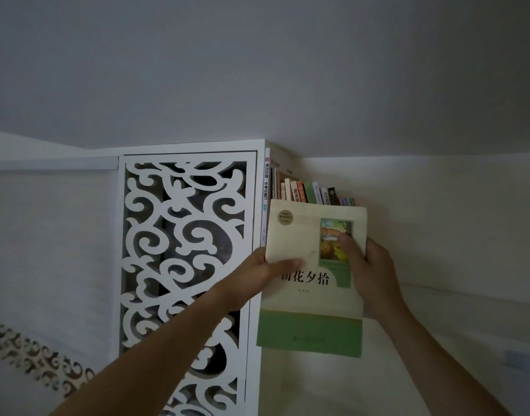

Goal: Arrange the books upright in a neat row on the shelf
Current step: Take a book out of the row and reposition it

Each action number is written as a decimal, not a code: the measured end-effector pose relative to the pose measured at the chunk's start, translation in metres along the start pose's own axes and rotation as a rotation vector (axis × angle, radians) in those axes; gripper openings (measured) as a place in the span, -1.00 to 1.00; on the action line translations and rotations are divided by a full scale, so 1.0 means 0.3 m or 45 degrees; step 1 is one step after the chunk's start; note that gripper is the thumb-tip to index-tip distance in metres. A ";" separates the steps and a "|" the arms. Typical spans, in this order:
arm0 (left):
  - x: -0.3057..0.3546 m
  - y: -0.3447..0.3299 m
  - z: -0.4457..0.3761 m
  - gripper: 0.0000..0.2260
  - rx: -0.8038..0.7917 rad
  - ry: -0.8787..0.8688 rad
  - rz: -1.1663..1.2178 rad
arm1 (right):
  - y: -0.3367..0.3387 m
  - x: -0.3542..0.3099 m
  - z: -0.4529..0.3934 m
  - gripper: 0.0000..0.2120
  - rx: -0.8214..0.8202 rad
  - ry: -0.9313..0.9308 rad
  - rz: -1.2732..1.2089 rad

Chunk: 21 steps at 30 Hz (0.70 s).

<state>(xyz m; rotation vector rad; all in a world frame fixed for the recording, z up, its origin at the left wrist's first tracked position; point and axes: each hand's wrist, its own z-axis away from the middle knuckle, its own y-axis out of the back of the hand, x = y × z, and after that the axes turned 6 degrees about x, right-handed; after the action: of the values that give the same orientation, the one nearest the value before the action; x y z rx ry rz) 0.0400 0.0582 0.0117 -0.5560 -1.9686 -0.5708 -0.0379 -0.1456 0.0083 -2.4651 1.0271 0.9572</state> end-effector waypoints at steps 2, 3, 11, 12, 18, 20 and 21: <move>0.009 0.013 0.001 -0.82 0.172 -0.043 0.065 | -0.015 0.005 -0.002 -0.78 0.116 0.166 0.138; 0.016 0.025 0.000 -0.85 0.270 -0.066 0.104 | -0.017 0.013 -0.007 -0.76 0.226 0.277 0.233; 0.039 0.104 0.006 -0.89 0.894 -0.257 0.074 | -0.123 0.146 -0.044 0.21 0.287 0.260 0.807; 0.038 0.110 0.008 -0.88 0.927 -0.266 0.045 | -0.145 0.152 -0.041 0.26 0.290 0.248 0.853; 0.041 0.108 0.031 -0.86 1.002 -0.282 -0.084 | -0.208 0.168 -0.062 0.34 0.426 0.199 0.979; 0.043 0.100 0.033 -0.85 0.988 -0.299 -0.113 | -0.205 0.176 -0.073 0.30 0.455 0.205 0.952; 0.045 0.092 0.033 -0.84 0.983 -0.302 -0.117 | -0.203 0.178 -0.075 0.28 0.472 0.206 0.935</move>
<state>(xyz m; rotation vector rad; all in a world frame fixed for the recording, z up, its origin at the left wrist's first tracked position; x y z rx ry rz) 0.0441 0.0878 0.0242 -0.0449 -2.2411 0.2321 0.0440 -0.1418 -0.0102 -1.8877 2.0300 0.6536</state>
